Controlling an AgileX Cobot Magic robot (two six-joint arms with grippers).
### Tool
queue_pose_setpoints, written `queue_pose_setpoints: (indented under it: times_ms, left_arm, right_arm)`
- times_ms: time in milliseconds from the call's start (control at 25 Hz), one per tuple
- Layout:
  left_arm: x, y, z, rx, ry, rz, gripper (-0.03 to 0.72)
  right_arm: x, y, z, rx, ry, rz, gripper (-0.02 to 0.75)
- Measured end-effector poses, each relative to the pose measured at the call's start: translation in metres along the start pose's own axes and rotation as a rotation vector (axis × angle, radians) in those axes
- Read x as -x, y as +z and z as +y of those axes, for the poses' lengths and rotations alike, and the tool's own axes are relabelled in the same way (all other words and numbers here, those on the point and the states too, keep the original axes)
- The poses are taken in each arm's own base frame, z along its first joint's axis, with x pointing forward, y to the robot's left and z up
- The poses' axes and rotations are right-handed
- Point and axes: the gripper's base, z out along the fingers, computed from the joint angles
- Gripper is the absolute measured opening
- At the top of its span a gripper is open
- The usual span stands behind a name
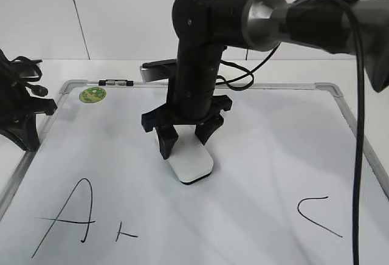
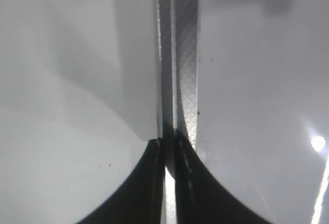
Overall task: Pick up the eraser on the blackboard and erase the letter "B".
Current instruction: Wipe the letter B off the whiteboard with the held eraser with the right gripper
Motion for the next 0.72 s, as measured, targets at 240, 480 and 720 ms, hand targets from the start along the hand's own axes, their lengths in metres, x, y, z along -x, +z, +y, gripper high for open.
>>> queue_pose_setpoints:
  times_ms: [240, 480, 720]
  left_arm:
    - [0.0, 0.0, 0.0, -0.001, -0.001, -0.003, 0.016]
    - [0.0, 0.0, 0.0, -0.001, -0.001, -0.003, 0.016]
    - [0.001, 0.0, 0.0, -0.002, -0.002, -0.005, 0.016]
  right_arm:
    - [-0.001, -0.007, -0.001, -0.029, -0.014, -0.02, 0.538]
    - [-0.014, -0.058, 0.029, -0.068, -0.109, -0.132, 0.538]
    - [-0.043, -0.073, 0.078, -0.035, -0.249, -0.133, 0.538]
